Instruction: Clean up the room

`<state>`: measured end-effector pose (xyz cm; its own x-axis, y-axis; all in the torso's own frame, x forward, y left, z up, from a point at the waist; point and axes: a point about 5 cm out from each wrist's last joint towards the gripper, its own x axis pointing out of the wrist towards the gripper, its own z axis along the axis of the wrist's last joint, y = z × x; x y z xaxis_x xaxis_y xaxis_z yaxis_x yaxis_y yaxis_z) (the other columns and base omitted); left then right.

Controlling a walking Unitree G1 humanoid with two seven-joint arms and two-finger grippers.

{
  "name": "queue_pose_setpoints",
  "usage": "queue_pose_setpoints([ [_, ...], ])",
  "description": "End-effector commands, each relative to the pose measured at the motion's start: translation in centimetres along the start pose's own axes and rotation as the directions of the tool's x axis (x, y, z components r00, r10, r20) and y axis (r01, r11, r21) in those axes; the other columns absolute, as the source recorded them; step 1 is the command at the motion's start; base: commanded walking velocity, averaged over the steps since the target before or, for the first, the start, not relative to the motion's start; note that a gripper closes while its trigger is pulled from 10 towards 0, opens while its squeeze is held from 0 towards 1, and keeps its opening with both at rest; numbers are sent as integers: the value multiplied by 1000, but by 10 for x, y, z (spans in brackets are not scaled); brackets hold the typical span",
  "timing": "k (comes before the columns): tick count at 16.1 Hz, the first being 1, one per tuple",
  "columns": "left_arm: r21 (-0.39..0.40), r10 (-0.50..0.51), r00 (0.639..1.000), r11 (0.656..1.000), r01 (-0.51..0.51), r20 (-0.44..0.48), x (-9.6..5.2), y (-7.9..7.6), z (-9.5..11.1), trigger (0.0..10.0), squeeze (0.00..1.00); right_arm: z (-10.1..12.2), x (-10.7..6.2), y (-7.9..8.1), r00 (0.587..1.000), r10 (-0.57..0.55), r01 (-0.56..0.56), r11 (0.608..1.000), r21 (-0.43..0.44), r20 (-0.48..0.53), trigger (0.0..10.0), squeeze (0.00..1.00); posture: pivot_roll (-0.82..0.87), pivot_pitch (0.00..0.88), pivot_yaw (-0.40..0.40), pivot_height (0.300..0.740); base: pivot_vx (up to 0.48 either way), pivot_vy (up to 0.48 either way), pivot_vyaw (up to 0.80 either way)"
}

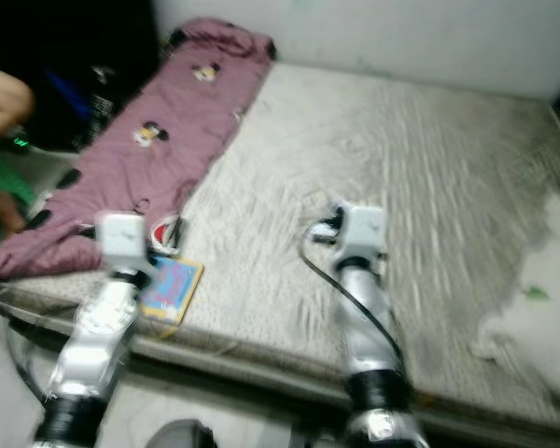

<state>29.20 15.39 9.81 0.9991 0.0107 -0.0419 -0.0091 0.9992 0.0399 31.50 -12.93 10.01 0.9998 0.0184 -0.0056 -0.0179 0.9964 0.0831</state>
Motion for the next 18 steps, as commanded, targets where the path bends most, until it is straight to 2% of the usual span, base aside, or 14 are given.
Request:
queue_pose_setpoints([
  [1, -16, -14, 1000, 1000, 15, 11, 1, -8, 2, 10000, 0, -2, 0, -8, 1000, -19, 19, 1000, -12, -13, 10000, 0, 66, 39, 14, 740, 0, 0, 0],
  [3, -10, -16, 999, 1000, 17, 30, 1, -10, 5, 10000, 0, -2, 0, -7, 1000, -15, 15, 1000, -10, -16, 10000, 0, 66, 39, 13, 740, 0, 0, 0],
  [5, -20, -12, 1000, 1000, 13, 13, 1, -10, 4, 10000, 0, -3, 0, -7, 1000, -13, 12, 1000, -7, -21, 10000, 0, 67, 42, 10, 740, 0, 0, 0],
  [6, -42, -50, 998, 998, 52, 33, 0, -11, 5, 10000, 0, -3, 0, -6, 1000, -7, 7, 1000, -5, -24, 10000, 0, 66, 42, 10, 740, 0, 0, 0],
  [8, -26, -50, 997, 998, 52, 62, -3, -9, 6, 10000, 0, -5, 0, -4, 999, 5, -5, 1000, -19, -32, 10000, 0, 65, 44, 8, 740, 0, 0, 0],
  [9, 3, -52, 995, 999, 52, 84, -3, -9, 7, 10000, 0, -5, 0, -3, 999, 9, -9, 1000, -21, -35, 10000, 0, 65, 44, 8, 740, 0, 0, 0],
  [10, 82, -46, 990, 996, 36, 130, -3, -7, 9, 10000, 0, -5, 0, -3, 999, 10, -11, 1000, -19, -36, 10000, 0, 64, 45, 8, 740, 0, 0, 0],
  [12, 65, -37, 991, 997, 29, 127, -3, -3, 8, 10000, 0, -6, 0, -3, 999, 9, -10, 1000, -15, -39, 10000, 0, 64, 45, 8, 740, 0, 0, 0],
  [15, 94, -36, 978, 995, 17, 207, -4, -2, 13, 10000, 0, -6, 0, -5, 999, 8, -9, 1000, -10, -45, 10000, 0, 61, 47, 6, 740, 0, 0, 0],
  [16, 36, -20, 988, 999, 15, 155, -3, -2, 9, 10000, 0, -7, 0, -5, 999, 7, -7, 1000, -8, -50, 10000, 0, 61, 47, 5, 740, 0, 0, 0],
  [17, 17, -21, 996, 1000, 20, 88, -3, -4, 5, 10000, 0, -8, 0, -6, 998, 5, -5, 1000, 0, -58, 10000, 0, 61, 49, 6, 740, 0, 0, -800],
  [18, 66, -17, 998, 998, 14, 54, -3, -6, 3, 10000, 0, -8, -1, -6, 998, 5, -5, 1000, 1, -59, 10000, 0, 61, 49, 6, 740, 0, 0, -800],
])
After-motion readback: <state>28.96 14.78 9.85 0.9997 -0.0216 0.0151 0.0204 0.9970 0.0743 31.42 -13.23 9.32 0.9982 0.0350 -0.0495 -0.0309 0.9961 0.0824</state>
